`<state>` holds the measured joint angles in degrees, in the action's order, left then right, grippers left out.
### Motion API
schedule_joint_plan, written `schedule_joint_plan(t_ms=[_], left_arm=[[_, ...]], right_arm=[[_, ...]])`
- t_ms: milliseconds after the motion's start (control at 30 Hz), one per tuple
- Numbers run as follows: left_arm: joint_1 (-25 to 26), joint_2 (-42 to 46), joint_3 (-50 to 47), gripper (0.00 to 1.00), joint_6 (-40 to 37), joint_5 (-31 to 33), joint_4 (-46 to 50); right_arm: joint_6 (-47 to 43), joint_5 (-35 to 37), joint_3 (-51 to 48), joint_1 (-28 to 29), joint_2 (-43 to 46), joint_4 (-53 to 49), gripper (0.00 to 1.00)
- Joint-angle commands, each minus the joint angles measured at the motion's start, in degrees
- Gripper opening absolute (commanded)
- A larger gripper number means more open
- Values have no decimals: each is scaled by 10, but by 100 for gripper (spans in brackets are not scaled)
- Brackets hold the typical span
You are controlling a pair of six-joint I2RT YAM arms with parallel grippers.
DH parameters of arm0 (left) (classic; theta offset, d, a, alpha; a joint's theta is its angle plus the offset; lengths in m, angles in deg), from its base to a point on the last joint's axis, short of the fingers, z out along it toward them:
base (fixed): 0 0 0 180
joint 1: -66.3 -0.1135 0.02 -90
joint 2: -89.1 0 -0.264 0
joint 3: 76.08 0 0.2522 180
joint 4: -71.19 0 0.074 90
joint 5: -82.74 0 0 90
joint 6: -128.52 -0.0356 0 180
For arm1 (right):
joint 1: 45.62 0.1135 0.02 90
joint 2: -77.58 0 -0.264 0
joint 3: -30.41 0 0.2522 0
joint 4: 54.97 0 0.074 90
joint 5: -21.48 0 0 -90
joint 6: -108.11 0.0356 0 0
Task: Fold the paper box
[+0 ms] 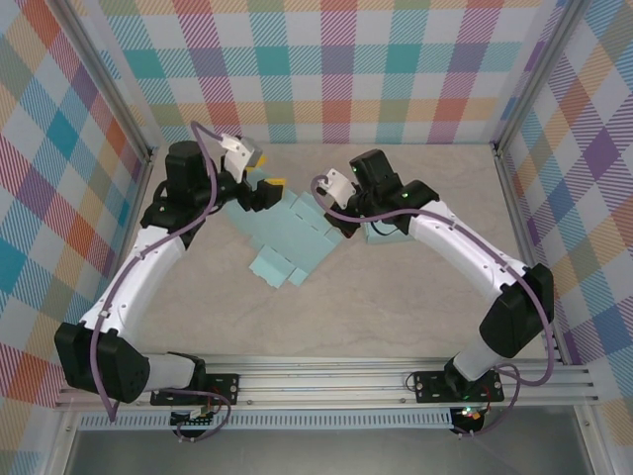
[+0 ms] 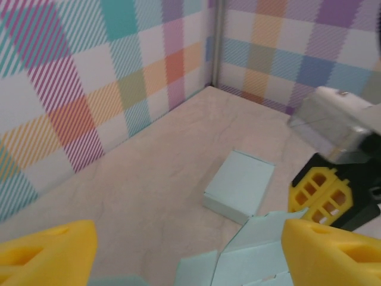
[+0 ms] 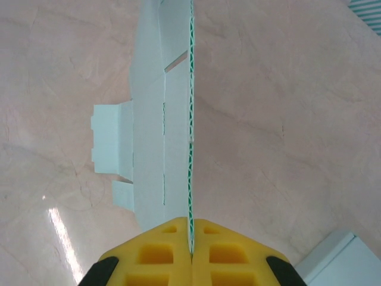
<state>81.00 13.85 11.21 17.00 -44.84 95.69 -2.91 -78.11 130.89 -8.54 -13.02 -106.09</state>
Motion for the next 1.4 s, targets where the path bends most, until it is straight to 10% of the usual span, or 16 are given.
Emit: schedule_joint_plan(t_ms=[0, 533, 1033, 1367], left_arm=[[32, -15, 51, 79, -138, -71, 95], [103, -132, 205, 71, -303, -40, 309], [117, -150, 233, 0, -336, -32, 369], [113, -27, 117, 0, -247, -50, 197]], right_arm=[[-55, -10, 51, -1, 19, -55, 0], [-74, -4, 99, 6, 21, -103, 0], [-65, -5, 83, 9, 41, -82, 0], [31, -77, -113, -36, 192, 91, 63]])
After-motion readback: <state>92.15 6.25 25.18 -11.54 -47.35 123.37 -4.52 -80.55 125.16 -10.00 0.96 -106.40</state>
